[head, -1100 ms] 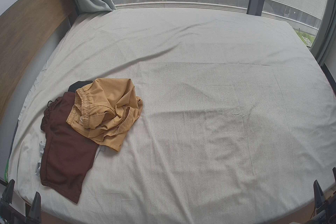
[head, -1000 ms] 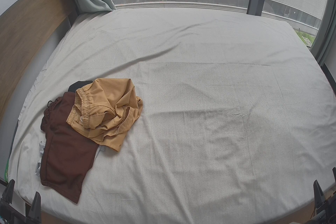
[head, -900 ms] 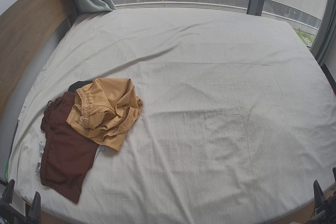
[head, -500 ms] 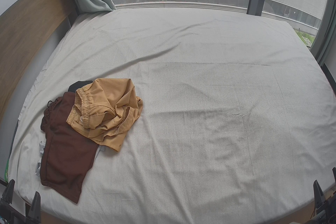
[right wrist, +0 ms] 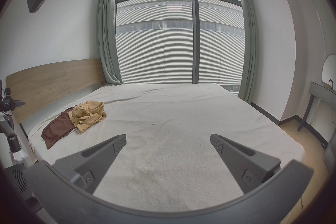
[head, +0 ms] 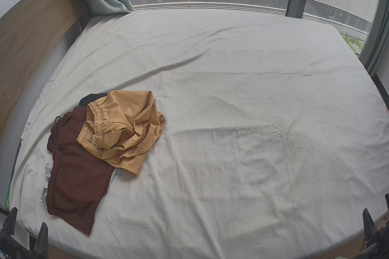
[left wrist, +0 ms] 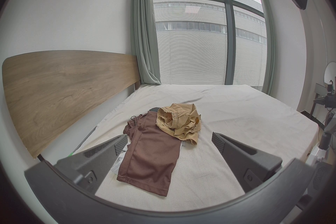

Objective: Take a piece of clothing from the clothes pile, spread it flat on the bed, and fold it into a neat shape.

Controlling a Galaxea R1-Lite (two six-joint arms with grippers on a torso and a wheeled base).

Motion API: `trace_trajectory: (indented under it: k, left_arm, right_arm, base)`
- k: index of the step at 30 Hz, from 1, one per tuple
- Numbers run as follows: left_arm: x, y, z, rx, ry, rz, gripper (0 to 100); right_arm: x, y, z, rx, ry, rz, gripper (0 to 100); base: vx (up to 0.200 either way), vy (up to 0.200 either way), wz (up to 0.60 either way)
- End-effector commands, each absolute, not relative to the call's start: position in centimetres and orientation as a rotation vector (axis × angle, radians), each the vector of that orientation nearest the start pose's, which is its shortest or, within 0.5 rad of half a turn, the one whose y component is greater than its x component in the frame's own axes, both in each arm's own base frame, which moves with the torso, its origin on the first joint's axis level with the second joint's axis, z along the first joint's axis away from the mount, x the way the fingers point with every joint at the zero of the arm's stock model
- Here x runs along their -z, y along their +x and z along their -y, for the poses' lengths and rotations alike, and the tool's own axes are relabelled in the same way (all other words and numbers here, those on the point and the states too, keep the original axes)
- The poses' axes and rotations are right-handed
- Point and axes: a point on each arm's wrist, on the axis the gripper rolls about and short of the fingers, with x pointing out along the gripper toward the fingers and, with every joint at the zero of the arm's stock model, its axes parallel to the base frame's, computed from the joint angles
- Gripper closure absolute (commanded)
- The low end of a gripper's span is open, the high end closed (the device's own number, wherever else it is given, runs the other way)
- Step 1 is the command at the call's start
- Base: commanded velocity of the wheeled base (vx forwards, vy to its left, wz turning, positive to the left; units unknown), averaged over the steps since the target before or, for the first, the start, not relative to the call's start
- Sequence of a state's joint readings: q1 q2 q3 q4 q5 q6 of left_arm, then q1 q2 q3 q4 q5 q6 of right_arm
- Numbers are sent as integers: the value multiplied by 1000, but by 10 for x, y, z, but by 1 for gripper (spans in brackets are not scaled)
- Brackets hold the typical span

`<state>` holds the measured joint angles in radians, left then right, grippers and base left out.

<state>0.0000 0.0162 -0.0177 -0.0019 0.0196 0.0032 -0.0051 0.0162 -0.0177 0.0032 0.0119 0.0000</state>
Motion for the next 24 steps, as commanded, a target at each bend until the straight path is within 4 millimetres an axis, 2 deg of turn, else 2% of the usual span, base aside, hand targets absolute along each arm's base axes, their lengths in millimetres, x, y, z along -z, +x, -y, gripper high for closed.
trace_trajectory:
  k: [1,2,5,7,16,24]
  left_arm:
    - [-76,-23,0,-18,18,6,0]
    - [-82,-23,0,-17,20,35,0]
    - [-126,-29,-1,-10,15,155,0]
    - [-138,-27,-1,-1,15,143,0]
    - [-145,-3,0,109,11,-7,0]
    - [-167,11,2,176,-72,-54,0]
  right_arm:
    - [-76,-22,0,-8,0,-9,0]
    - [-76,-22,0,-8,0,-9,0]
    - [-76,-22,0,-8,0,-9,0]
    - [-76,-22,0,-6,-1,-9,0]
    - [-76,-22,0,-9,-1,-9,0]
    - [-76,-22,0,-9,0,-9,0]
  base:
    - [0,0,0]
    - [0,0,0]
    - [0,0,0]
    - [0,0,0]
    - [0,0,0]
    - [0,0,0]
